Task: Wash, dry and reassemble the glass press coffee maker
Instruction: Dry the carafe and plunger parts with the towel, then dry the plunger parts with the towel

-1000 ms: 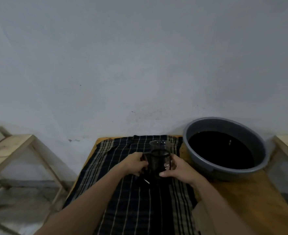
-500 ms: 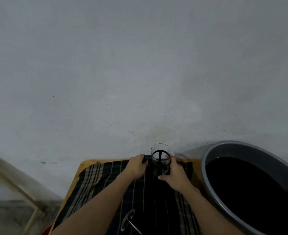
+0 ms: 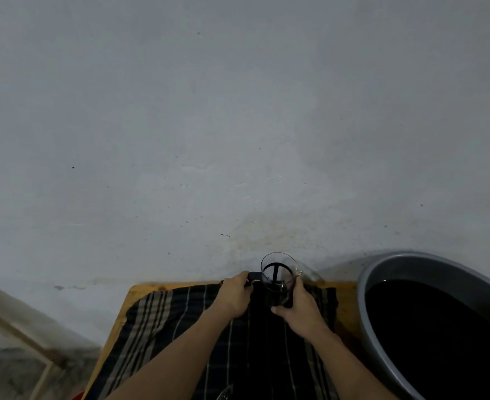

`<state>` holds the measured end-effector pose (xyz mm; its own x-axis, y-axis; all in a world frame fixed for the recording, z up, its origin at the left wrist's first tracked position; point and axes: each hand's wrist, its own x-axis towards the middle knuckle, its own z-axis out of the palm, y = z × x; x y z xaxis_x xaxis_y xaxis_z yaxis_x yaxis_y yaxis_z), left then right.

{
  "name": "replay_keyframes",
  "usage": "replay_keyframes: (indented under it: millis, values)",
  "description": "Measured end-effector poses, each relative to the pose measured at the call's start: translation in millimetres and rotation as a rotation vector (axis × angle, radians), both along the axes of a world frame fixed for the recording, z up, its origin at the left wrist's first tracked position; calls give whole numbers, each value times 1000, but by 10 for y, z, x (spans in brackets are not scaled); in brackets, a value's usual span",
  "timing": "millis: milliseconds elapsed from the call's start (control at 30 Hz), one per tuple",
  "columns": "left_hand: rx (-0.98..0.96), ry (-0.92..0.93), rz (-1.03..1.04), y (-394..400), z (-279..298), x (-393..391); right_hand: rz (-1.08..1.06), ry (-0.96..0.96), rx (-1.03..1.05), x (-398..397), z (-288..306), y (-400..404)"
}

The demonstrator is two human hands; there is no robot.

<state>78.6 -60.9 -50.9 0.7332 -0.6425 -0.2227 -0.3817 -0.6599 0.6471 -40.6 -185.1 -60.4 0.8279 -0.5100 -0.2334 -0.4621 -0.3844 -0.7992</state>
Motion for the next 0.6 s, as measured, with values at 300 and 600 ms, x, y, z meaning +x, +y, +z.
replay_keyframes:
  millis: [300,600]
  values:
    - [60,77,122,290,150,-282,-117,96,3,-403,83,260]
    - [-29,74,677,1362,171,-1422,196,265,56,-1608,87,916]
